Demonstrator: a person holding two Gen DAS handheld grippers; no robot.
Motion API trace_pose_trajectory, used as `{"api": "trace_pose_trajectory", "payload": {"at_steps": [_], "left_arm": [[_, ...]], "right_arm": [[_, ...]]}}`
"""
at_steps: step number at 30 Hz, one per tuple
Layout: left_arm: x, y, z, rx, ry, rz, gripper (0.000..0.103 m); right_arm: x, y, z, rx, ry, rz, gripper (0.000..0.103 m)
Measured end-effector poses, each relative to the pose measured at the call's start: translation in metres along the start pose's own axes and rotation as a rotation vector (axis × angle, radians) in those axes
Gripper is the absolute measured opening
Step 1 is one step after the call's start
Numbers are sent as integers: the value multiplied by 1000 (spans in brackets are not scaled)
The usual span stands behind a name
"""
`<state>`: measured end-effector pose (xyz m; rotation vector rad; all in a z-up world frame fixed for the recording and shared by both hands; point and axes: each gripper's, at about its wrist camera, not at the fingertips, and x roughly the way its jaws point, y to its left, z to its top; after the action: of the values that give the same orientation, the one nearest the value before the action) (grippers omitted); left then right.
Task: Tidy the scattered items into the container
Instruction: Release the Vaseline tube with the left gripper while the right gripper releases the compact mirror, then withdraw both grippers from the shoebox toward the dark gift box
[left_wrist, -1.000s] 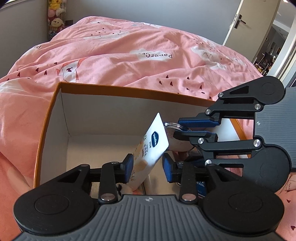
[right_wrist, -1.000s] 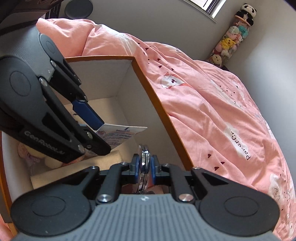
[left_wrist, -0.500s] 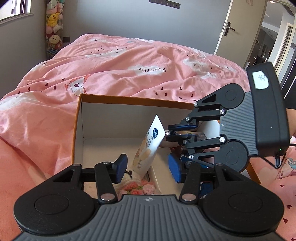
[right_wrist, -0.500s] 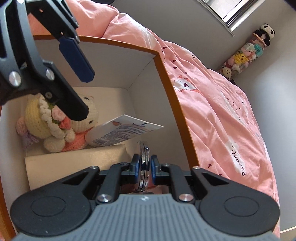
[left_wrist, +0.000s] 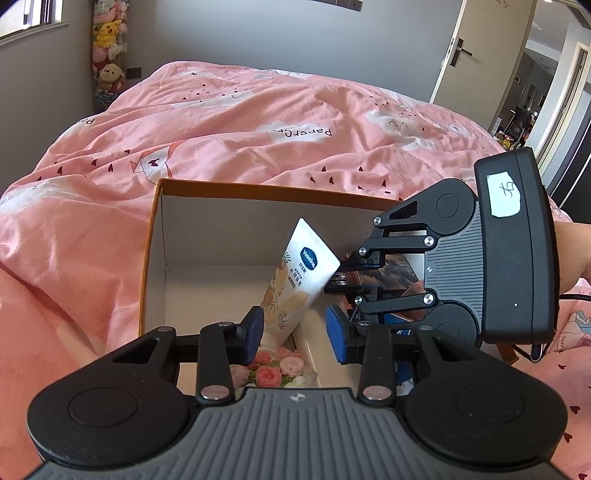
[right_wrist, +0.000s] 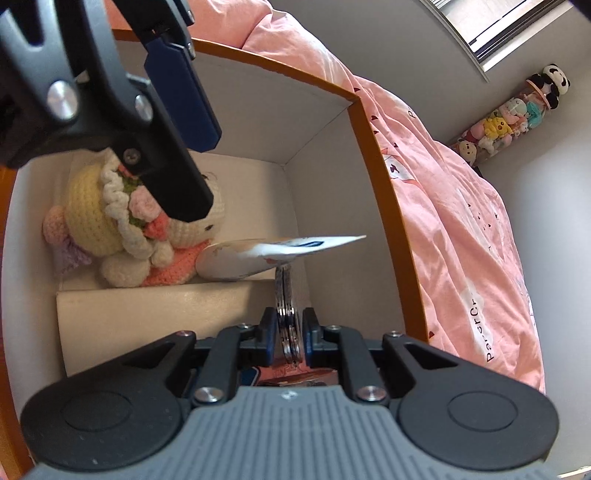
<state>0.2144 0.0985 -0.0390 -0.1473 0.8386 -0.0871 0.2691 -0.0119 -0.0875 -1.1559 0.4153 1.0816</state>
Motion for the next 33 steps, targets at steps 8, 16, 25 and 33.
{"api": "trace_pose_trajectory", "payload": {"at_steps": [8,16,25,33], "left_arm": [[-7,4,-5,-28,9,19,42],[-29,1,-9,6,-7,26,42],[-80,2,-8,13,5,-8,42],[-106,7,-22,34,65,53,42]], "right_arm": [[1,11,-5,19,22,0,15],[-28,0,-8,181,-6,4,15],[-82,-16,-13,504,-53,-22,16],[-136,1,-38,801,-105,11,28]]}}
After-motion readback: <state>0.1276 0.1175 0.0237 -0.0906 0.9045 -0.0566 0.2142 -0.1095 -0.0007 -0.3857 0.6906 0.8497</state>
